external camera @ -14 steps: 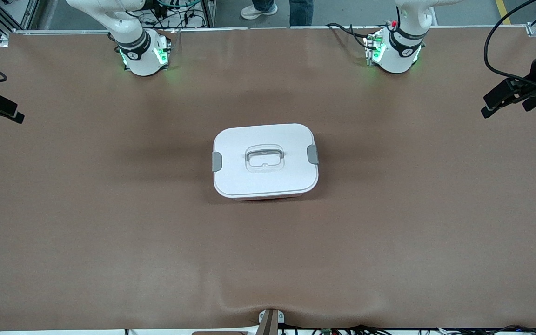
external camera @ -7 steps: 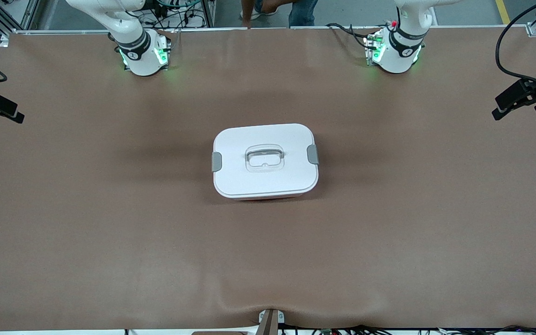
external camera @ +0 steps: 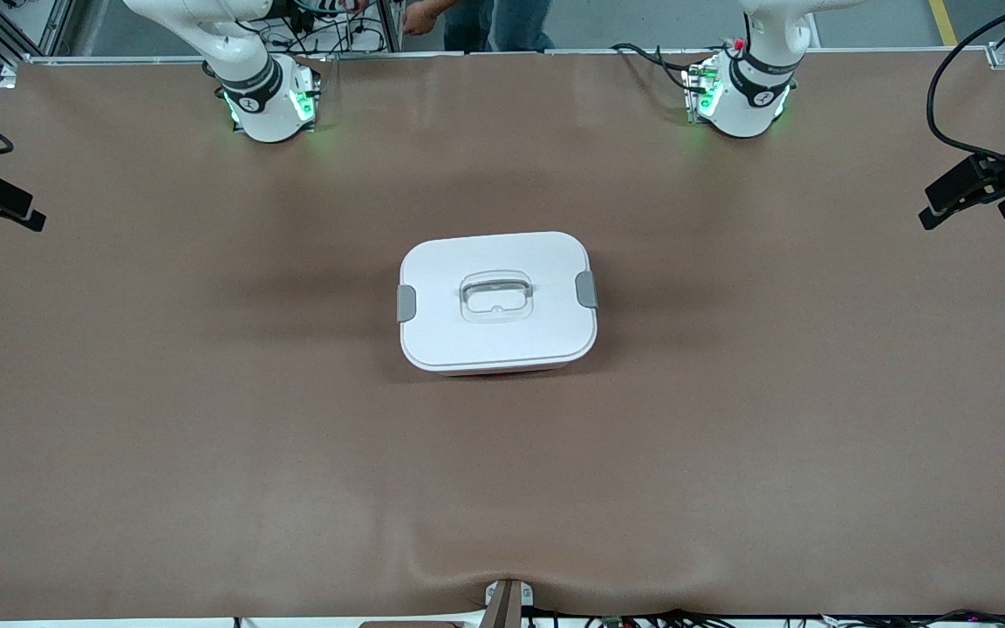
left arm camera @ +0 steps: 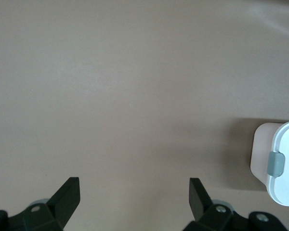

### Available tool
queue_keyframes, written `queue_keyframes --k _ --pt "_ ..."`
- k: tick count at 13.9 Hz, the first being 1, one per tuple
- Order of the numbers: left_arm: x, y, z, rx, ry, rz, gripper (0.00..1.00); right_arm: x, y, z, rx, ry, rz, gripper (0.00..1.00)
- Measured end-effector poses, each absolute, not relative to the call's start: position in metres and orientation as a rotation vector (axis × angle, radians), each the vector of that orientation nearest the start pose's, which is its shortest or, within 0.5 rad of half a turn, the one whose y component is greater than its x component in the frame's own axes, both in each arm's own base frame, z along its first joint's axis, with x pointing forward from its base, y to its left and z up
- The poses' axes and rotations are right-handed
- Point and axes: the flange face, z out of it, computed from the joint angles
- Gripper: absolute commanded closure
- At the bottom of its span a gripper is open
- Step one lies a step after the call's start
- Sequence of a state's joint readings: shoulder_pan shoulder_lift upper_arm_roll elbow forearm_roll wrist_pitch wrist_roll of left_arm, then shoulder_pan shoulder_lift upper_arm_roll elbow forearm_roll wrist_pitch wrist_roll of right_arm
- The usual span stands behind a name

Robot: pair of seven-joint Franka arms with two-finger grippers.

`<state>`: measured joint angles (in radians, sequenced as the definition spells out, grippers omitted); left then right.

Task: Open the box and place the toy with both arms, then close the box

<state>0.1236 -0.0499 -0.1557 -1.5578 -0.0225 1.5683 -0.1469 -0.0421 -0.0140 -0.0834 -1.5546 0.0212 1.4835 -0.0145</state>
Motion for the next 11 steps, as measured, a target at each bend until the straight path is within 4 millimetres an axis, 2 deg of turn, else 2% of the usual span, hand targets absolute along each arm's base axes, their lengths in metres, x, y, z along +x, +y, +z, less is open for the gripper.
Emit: queue_keyframes --k 4,8,11 --pt "0.538 -0.023 0.654 -3.156 -0.160 -0.061 0.00 0.537 -0.066 0.632 -3.109 0.171 0.086 0.00" --pt "0.539 -0.044 0.651 -3.160 -0.094 -0.049 0.00 0.537 -0.066 0.632 -3.109 0.172 0.087 0.00" --pt "0.538 -0.038 0.654 -3.161 -0.092 -0.042 0.00 0.537 -0.066 0.632 -3.109 0.172 0.087 0.00"
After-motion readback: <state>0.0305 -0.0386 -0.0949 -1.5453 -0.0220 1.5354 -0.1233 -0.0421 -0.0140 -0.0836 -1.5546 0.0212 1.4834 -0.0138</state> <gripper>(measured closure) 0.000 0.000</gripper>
